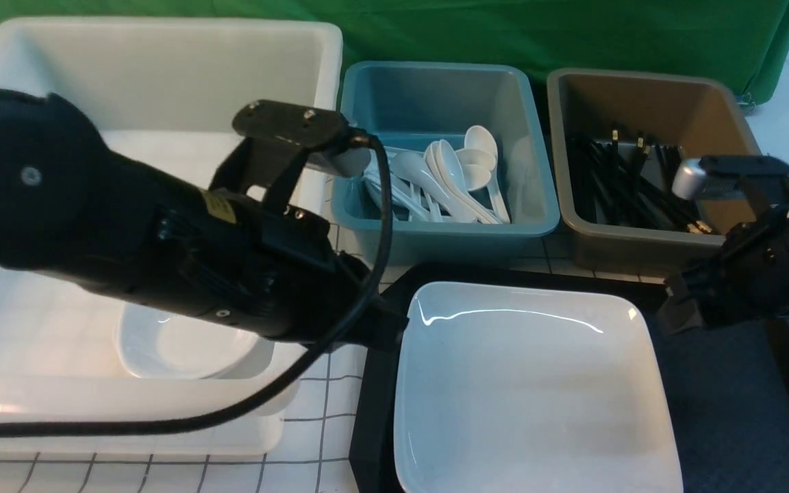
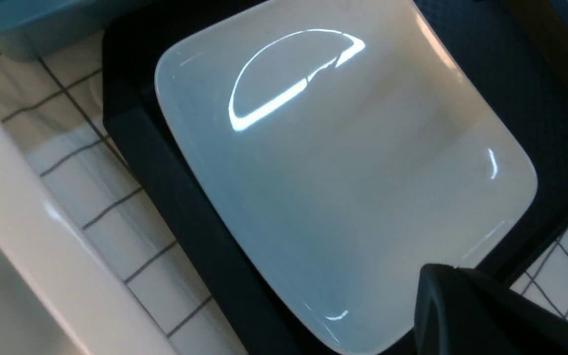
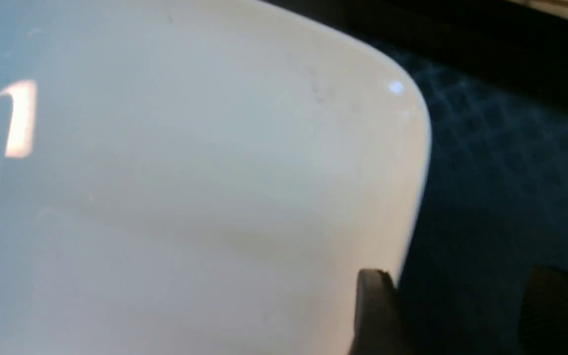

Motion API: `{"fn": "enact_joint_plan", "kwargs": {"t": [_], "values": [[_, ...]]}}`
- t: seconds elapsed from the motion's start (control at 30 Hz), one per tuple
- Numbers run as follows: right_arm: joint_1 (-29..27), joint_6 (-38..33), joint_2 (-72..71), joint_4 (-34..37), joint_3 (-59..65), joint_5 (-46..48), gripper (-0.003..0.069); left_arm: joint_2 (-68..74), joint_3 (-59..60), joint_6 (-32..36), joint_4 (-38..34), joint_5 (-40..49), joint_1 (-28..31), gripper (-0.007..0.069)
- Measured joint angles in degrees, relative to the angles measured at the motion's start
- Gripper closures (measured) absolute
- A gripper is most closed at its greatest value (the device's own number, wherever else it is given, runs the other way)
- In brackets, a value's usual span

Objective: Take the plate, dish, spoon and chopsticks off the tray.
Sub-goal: Use the right arm to grab a plate from the dinner plate

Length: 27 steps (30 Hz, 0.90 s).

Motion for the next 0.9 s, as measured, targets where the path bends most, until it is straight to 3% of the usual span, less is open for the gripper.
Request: {"fn": "enact_joint_plan", "kwargs": {"t": [0.23,0.67,0.8,0.83,0.9], "values": [[0.0,-1.8,7.5,2.5,-2.5,-2.8,0.0204,3.8,0.0,4.5,-2.2,-3.0,0.0,0.0627],[2.2,-2.6,15.9,3.5,-9.4,-2.2,0.0204,5.5,0.0,5.3,-2.8,-4.1,0.0,0.0627],[2.8,-3.0,16.5,3.6,-9.8,-2.2,0.0259,5.5,0.0,5.3,-2.8,-4.1,0.0,0.0627],[3.0,-3.5,16.7,3.8,-10.0,-1.9,0.0347,5.5,0.0,5.3,-2.8,-4.1,0.0,0.0627],[3.0,-4.6,16.7,4.1,-10.1,-0.8,0.0385,5.5,0.0,5.3,-2.8,-4.1,0.0,0.0627]]}}
